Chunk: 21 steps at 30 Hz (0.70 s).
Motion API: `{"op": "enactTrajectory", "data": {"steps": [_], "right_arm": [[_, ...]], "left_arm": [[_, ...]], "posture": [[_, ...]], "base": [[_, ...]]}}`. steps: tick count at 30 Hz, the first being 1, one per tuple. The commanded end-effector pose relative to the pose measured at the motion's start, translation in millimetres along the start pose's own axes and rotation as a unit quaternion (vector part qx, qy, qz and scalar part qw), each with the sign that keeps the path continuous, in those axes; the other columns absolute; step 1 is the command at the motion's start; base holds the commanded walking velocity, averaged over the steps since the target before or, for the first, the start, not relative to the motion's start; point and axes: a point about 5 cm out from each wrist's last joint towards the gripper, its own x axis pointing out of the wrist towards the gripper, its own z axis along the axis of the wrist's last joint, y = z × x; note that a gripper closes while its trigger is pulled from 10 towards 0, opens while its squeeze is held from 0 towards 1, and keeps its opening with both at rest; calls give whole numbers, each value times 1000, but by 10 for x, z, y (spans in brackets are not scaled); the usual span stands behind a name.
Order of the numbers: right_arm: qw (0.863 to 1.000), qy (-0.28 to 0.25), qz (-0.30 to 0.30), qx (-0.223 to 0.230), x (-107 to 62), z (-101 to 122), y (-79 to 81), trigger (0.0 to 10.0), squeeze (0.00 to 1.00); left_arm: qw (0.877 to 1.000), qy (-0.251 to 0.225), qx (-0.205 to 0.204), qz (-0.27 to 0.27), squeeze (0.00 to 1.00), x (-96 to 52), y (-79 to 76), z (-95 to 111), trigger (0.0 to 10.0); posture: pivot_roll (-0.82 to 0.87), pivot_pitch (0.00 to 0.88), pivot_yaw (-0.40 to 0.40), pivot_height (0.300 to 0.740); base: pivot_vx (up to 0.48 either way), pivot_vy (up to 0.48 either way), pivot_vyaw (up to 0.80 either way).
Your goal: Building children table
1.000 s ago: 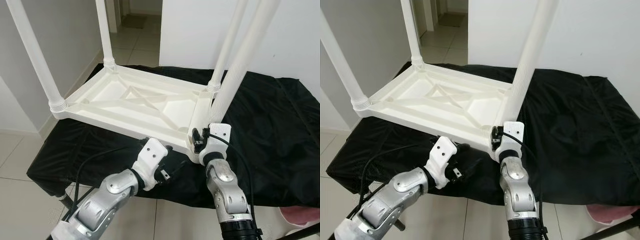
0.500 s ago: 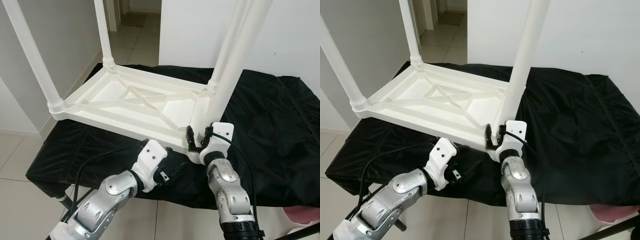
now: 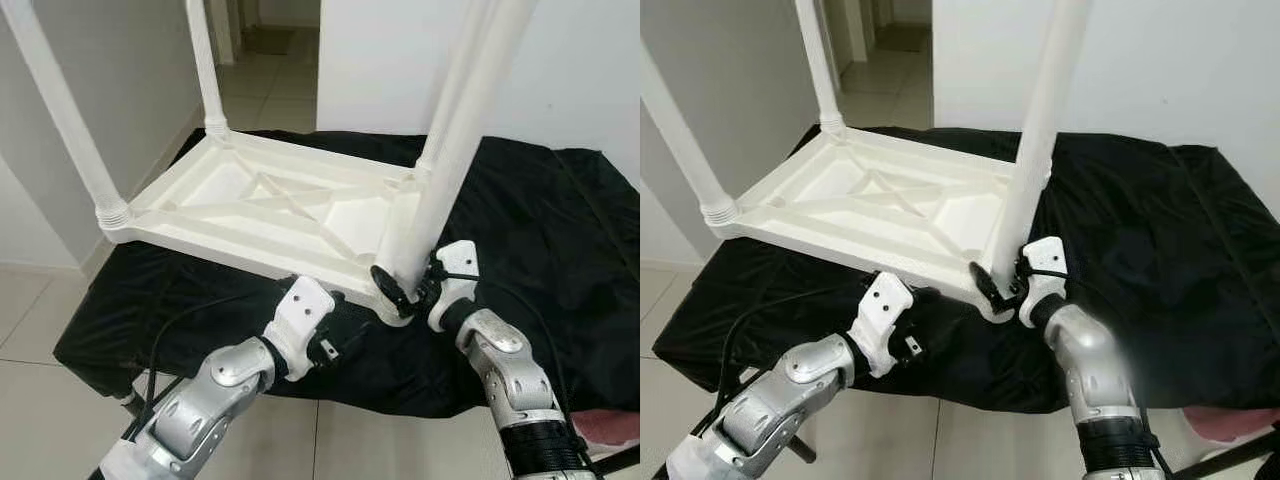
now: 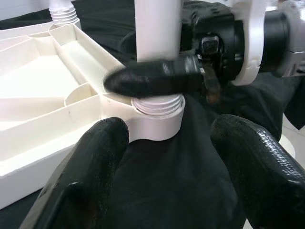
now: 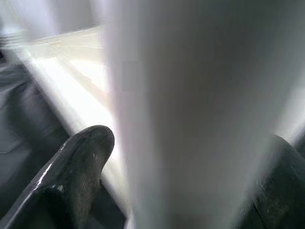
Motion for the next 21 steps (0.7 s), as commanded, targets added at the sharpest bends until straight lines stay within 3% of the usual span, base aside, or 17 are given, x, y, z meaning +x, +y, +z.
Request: {"op": "enactTrajectory", "data": {"steps": [1,5,6,7,8,9,10,21], "right_arm": [[999,12,30,-19,21,-26,-53,10000,0],[999,18,45,-24,21,-41,-72,10000,0],[998,18,52,-24,26,-46,-82,9333,0],[998,18,52,-24,26,-46,-82,9333,0],[997,23,61,-33,41,-60,-86,2549,0],[997,23,61,-33,41,-60,-86,2549,0],[997,25,69,-38,53,-71,-89,0,0],[995,22,91,-24,48,-122,-70,0,0]], "left_arm": [[997,3,1,-73,0,-12,-41,-4,10000],[997,3,1,-73,0,-13,-40,-3,10000],[997,2,1,-72,0,-11,-36,-1,10000],[997,2,1,-72,0,-11,-36,-1,10000],[997,2,1,-72,0,-7,-38,-1,10000],[997,2,1,-72,0,-7,-38,-1,10000],[997,2,1,-73,0,-5,-40,-1,10000],[998,-1,-1,-64,0,13,-41,4,10000]], "posture": [[-56,0,40,740],[-56,0,40,740],[-55,0,42,740],[-55,0,42,740],[-58,0,45,740],[-58,0,45,740],[-52,0,40,740],[-52,0,28,740]], "base": [[0,0,0],[0,0,0],[0,0,0],[0,0,0],[0,0,0],[0,0,0],[0,0,0],[0,0,0]]}}
